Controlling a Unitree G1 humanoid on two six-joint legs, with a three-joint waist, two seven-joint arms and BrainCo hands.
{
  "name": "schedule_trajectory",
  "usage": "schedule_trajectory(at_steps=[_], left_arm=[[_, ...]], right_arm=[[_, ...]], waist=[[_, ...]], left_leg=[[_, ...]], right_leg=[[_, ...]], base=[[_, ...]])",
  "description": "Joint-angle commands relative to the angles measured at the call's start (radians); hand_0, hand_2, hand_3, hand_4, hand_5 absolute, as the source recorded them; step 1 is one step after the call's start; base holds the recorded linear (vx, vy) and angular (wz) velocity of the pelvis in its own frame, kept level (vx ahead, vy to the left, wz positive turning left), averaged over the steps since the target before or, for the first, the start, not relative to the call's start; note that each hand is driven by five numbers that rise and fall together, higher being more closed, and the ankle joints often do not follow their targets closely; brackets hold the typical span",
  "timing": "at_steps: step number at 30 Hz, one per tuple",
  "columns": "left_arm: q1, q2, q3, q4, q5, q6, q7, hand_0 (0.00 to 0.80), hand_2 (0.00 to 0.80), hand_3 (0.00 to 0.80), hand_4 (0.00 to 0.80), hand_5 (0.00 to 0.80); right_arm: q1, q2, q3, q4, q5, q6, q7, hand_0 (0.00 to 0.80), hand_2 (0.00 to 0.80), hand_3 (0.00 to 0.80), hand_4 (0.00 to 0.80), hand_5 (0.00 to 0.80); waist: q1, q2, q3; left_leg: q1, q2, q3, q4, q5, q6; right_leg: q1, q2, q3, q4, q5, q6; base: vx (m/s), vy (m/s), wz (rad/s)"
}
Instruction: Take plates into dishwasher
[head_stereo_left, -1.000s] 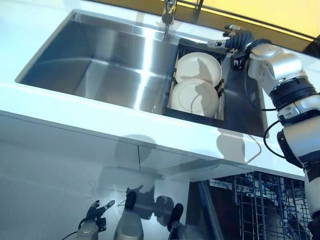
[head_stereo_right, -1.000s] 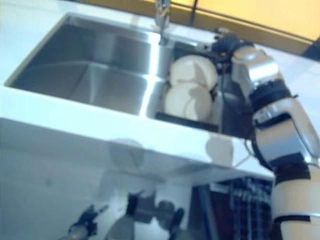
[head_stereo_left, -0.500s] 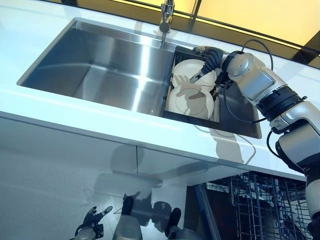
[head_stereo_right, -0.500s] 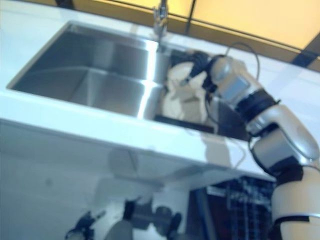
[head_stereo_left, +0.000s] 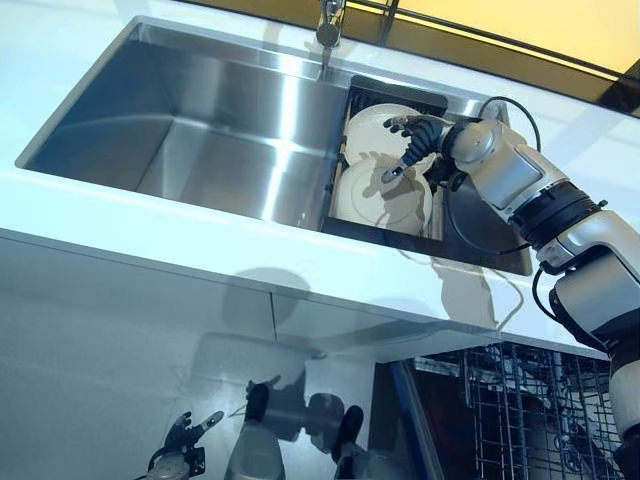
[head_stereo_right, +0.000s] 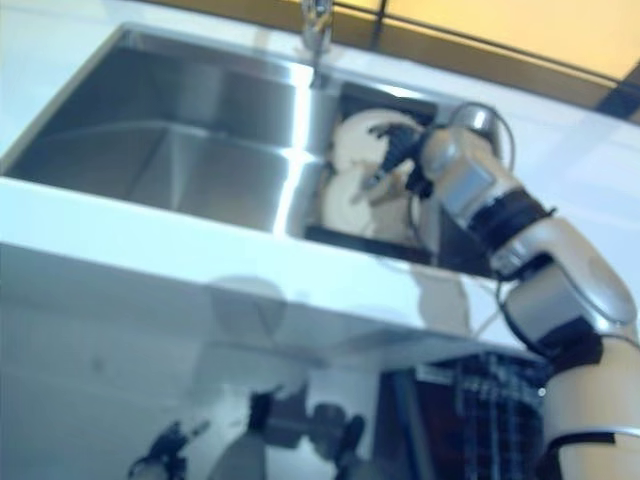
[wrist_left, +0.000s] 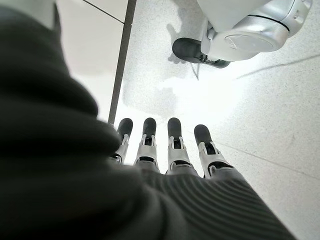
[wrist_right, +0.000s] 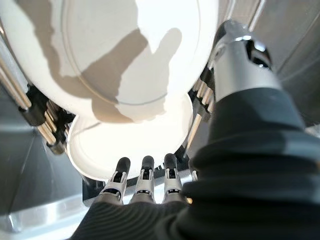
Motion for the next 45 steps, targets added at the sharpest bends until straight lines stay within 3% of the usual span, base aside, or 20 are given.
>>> schedule_trajectory(at_steps=[1,22,28,33,45], left_arm=[[-0.036,0.025,0.005,-0.003,0.0,-0.007,-0.01,0.0,0.0,0.0,0.0,0.0],[0.0,0.025,-0.016,-0.027,-0.065,-0.018,-0.051,0.0,0.0,0.0,0.0,0.0],[0.004,0.025,-0.021,-0.049,-0.067,-0.017,-0.058,0.0,0.0,0.0,0.0,0.0],[0.003,0.028,-0.016,-0.059,-0.066,-0.006,-0.073,0.0,0.0,0.0,0.0,0.0],[-0.001,0.024,0.012,-0.059,-0.037,-0.008,-0.074,0.0,0.0,0.0,0.0,0.0]], right_arm=[[-0.105,-0.086,0.021,0.04,0.011,-0.008,0.006,0.0,0.0,0.0,0.0,0.0],[-0.212,-0.14,0.061,0.198,-0.026,-0.043,0.045,0.0,0.0,0.0,0.0,0.0],[-0.198,-0.141,0.049,0.218,-0.037,-0.043,0.132,0.0,0.0,0.0,0.0,0.0],[-0.148,-0.133,0.016,0.191,-0.005,0.002,0.276,0.0,0.0,0.0,0.0,0.0],[0.034,-0.102,-0.092,0.106,-0.006,0.083,0.437,0.0,0.0,0.0,0.0,0.0]], waist=[[0.031,-0.024,0.083],[0.059,0.022,0.171],[0.066,0.032,0.183],[0.067,0.031,0.184],[0.057,0.016,0.181]], left_leg=[[-0.023,-0.025,0.019,-0.029,0.011,0.026],[-0.093,-0.035,-0.001,-0.029,0.038,0.029],[-0.097,-0.038,-0.006,-0.029,0.04,0.032],[-0.099,-0.037,-0.004,-0.029,0.042,0.031],[-0.086,-0.033,0.005,-0.029,0.038,0.028]], right_leg=[[0.014,-0.076,-0.014,-0.002,0.029,0.089],[-0.045,-0.099,-0.034,-0.002,0.054,0.1],[-0.048,-0.105,-0.042,0.004,0.052,0.1],[-0.049,-0.107,-0.046,0.005,0.052,0.099],[-0.036,-0.098,-0.043,-0.001,0.05,0.094]], base=[[0.027,0.031,0.01],[0.03,0.034,0.04],[0.006,0.011,0.02],[0.0,0.0,0.0],[0.0,0.0,0.0]])
